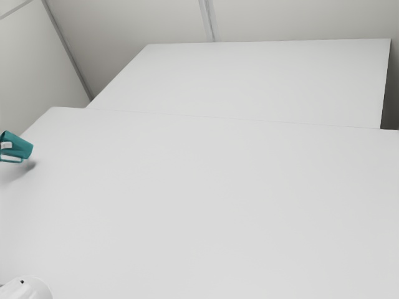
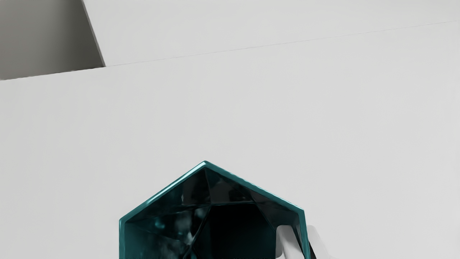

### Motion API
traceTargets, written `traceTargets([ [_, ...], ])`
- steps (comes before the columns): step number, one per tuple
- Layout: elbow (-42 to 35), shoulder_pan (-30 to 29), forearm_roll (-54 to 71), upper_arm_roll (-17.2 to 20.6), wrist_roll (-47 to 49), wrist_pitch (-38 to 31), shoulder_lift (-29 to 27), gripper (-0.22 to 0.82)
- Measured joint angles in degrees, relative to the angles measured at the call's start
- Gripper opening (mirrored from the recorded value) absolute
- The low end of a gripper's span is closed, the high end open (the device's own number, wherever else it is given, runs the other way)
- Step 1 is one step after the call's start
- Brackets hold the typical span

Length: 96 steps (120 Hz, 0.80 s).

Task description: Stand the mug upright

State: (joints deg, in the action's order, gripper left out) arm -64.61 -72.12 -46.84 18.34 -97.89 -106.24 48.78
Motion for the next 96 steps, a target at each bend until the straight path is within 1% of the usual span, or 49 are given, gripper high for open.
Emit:
traceTargets([
  [4, -2.87, 2.05, -0.08, -1.81, 0.15, -0.43, -2.97, -0.17],
  [11, -8.31, 7.94, -0.22, -6.28, 0.62, -1.42, -8.88, -0.17],
  [15, -12.44, 11.06, -0.20, -7.75, 0.91, -2.51, -12.84, -0.17],
  [21, -18.58, 15.76, 0.40, -8.95, 1.49, -4.61, -18.96, -0.18],
  [26, -22.07, 20.27, 2.63, -9.64, 2.40, -6.33, -23.33, -0.18],
  [33, -24.78, 26.22, 7.82, -10.06, 4.43, -8.27, -27.57, -0.18],
  [39, -26.73, 31.82, 12.62, -11.00, 6.67, -9.81, -29.99, -0.18],
  [51, -28.19, 42.18, 22.15, -13.09, 12.14, -12.73, -31.08, -0.18],
  [61, -28.50, 50.21, 30.25, -14.86, 17.82, -14.72, -30.79, -0.18],
  [66, -28.60, 53.29, 33.75, -15.54, 20.87, -15.75, -30.13, -0.18],
  [81, -28.91, 60.41, 39.76, -16.07, 29.95, -18.56, -27.70, -0.18],
  [96, -31.10, 62.18, 42.26, -16.13, 38.44, -21.22, -26.81, -0.18],
])
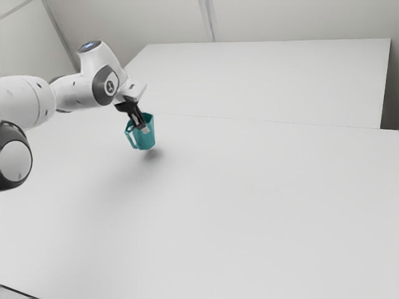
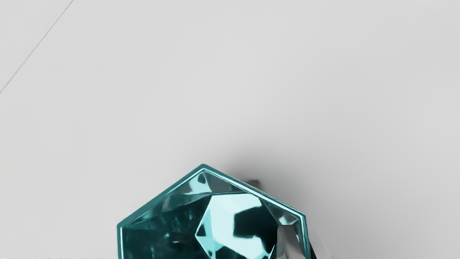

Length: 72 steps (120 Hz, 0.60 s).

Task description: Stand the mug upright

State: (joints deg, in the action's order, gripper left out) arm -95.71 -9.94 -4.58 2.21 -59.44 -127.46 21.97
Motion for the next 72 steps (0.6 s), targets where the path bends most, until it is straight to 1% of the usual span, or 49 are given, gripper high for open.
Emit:
traceTargets([
  [25, -6.57, 0.88, 1.30, -0.01, 12.89, -6.52, -1.21, -0.18],
  [43, -7.20, 0.89, 1.59, -0.01, 20.01, -8.74, -1.26, -0.18],
  [72, -7.24, 0.96, 1.73, -0.02, 28.39, -9.90, -0.20, -0.18],
])
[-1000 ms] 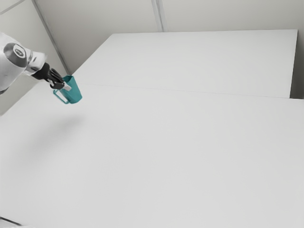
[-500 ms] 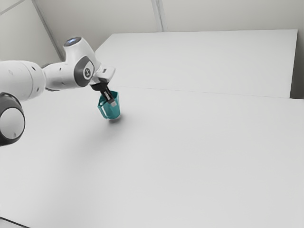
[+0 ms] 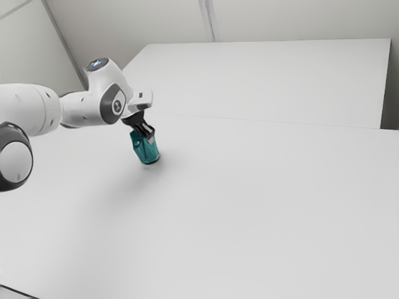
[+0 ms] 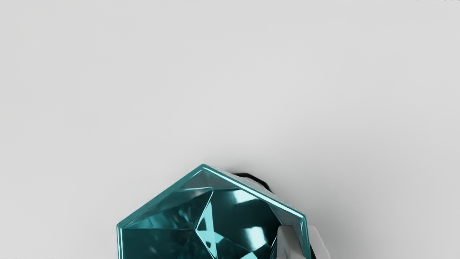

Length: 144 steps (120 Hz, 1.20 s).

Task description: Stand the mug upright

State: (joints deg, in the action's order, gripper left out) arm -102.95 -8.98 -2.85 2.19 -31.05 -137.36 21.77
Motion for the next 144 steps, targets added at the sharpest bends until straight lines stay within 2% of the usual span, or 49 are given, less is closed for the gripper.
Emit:
traceTargets([
  [15, 0.11, -0.01, -0.01, 0.00, 3.17, -0.10, 0.52, -0.16],
  [39, 0.47, 0.01, -0.36, 0.03, 6.75, 0.95, -0.24, 0.26],
  [50, 0.47, 0.01, -0.45, 0.02, 8.04, 1.26, -1.59, 0.38],
  [62, 0.45, 0.00, -0.60, 0.05, 9.24, 2.13, -3.41, 0.47],
  [72, 0.45, -0.06, -0.65, 0.03, 10.04, 5.63, -7.18, 0.51],
  [90, 2.90, -0.08, -0.45, -1.23, 10.86, 16.89, -14.83, 0.56],
  [115, 14.62, 2.48, 2.35, -3.67, 10.85, 33.08, -15.88, 0.59],
  [144, 18.47, 2.50, 3.23, -4.03, 10.15, 42.90, -17.08, 0.60],
])
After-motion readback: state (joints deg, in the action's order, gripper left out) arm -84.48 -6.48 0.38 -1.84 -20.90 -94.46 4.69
